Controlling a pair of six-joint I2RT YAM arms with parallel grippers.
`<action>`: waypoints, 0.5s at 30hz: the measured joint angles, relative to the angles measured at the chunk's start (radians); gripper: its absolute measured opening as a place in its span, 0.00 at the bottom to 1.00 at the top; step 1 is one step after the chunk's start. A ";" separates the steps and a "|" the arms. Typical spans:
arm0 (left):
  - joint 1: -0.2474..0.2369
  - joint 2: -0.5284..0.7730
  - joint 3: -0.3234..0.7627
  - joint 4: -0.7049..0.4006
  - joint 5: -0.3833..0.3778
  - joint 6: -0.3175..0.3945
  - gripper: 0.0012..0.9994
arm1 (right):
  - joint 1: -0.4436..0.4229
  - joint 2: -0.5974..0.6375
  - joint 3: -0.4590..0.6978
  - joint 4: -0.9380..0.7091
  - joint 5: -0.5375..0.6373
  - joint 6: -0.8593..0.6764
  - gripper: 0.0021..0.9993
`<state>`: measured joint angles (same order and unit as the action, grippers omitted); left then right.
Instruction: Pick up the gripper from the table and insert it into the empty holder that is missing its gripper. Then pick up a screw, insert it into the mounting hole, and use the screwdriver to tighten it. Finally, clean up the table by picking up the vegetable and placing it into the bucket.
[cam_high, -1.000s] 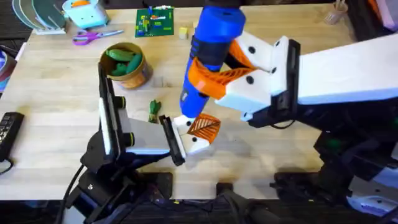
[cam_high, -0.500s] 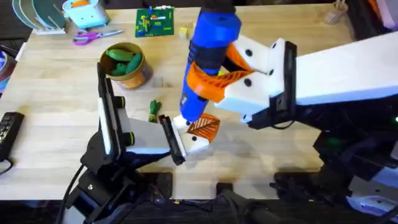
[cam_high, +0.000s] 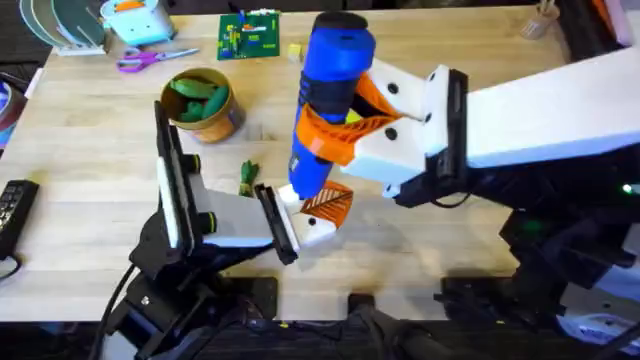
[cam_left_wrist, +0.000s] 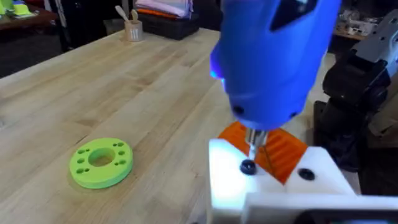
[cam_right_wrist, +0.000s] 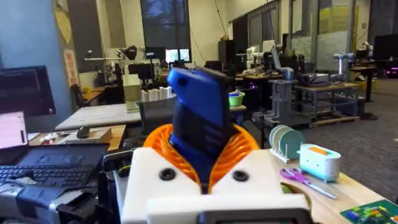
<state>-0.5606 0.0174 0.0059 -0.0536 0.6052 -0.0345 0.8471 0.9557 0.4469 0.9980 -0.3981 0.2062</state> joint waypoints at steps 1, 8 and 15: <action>0.000 0.000 0.000 0.000 0.000 0.000 0.00 | 0.000 0.005 0.000 0.003 0.000 0.000 0.02; 0.000 0.000 0.000 0.000 0.000 0.000 0.00 | 0.000 0.014 0.000 0.018 0.000 0.000 0.02; 0.000 0.000 0.000 0.000 0.000 0.000 0.00 | 0.000 0.026 0.000 0.018 0.000 0.015 0.02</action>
<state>-0.5606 0.0174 0.0061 -0.0536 0.6052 -0.0345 0.8471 0.9821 0.4469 1.0164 -0.3985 0.2212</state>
